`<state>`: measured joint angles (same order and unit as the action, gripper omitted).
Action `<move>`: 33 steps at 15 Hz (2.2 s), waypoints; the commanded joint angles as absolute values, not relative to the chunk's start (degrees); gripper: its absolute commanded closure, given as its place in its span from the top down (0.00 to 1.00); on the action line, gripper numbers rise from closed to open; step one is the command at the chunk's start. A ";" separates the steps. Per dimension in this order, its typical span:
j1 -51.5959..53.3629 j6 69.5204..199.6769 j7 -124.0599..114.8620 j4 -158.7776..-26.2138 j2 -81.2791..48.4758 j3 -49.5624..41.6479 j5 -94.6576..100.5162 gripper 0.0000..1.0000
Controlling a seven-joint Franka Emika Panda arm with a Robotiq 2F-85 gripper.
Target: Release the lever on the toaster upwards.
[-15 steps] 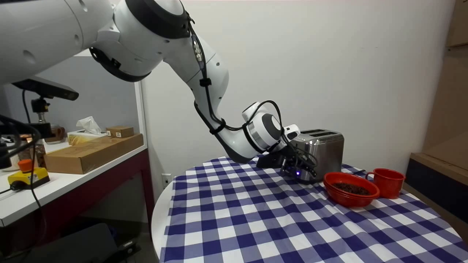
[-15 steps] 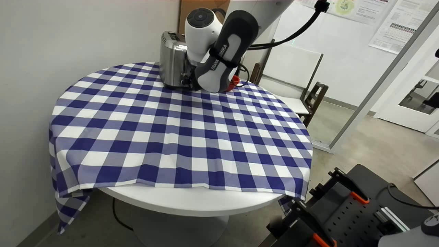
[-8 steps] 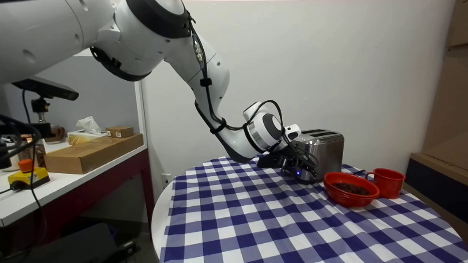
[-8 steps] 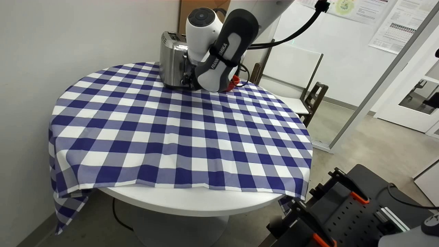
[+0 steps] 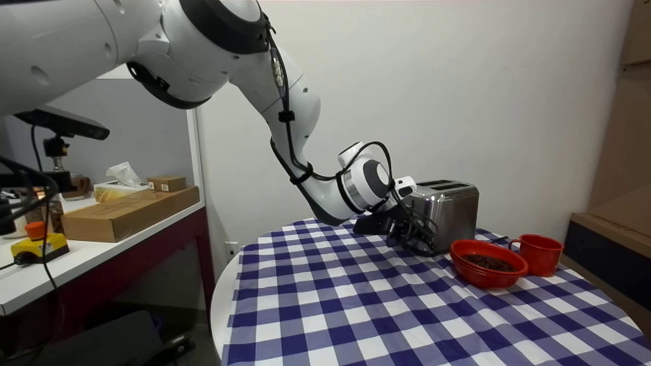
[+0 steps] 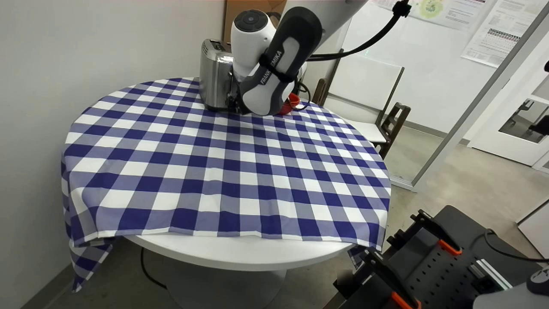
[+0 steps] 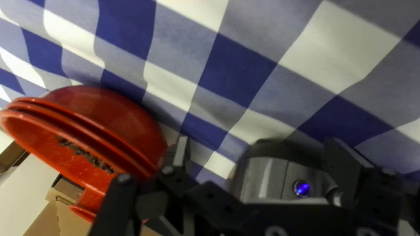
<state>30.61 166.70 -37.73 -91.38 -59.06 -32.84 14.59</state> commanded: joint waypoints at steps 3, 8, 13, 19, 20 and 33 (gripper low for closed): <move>17.98 154.18 -19.78 -92.70 -48.72 -14.54 10.54 1.00; 9.87 139.72 -10.39 -97.34 -40.12 -3.77 6.28 1.00; 5.65 135.82 -6.79 -112.38 -30.92 2.11 0.59 1.00; 4.94 145.13 -7.13 -131.66 -17.93 2.36 -0.52 1.00; 5.20 147.88 -7.61 -134.91 -15.38 2.02 0.23 1.00; 4.64 156.65 -7.92 -147.26 -4.84 1.92 1.76 1.00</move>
